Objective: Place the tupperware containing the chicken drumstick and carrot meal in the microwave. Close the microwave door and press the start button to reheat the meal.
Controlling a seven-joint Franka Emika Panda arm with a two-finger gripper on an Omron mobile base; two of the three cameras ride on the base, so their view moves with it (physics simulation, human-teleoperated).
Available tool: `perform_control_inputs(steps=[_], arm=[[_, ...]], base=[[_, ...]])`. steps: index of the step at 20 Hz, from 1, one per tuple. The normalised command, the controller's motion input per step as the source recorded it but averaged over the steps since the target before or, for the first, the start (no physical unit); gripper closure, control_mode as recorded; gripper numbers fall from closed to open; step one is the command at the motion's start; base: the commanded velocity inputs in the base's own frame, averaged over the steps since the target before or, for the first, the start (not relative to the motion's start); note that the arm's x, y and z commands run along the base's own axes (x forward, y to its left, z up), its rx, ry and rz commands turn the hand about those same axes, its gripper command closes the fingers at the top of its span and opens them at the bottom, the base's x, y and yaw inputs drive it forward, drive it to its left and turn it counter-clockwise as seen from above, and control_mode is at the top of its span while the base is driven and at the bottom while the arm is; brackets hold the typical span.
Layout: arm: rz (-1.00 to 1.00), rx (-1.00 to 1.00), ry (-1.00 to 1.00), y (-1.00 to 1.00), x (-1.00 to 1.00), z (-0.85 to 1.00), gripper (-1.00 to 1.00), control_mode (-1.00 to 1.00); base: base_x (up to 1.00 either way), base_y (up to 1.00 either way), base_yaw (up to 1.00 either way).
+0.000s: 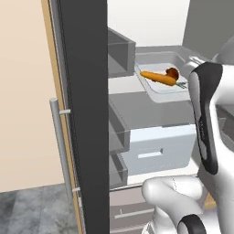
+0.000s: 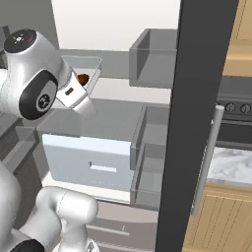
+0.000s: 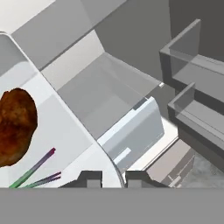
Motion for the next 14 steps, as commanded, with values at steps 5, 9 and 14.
perform_control_inputs(steps=[5,9,14], arm=[[0.0,0.0,-0.01,0.0,-0.81,-0.52,1.0,-1.0],[0.0,0.0,-0.07,-0.15,-0.15,-0.27,1.0,-1.0],[0.0,0.0,0.0,-0.02,0.0,0.0,1.0,-1.0]], base=[[0.0,0.0,0.0],[0.0,0.0,0.0],[0.0,0.0,0.0]])
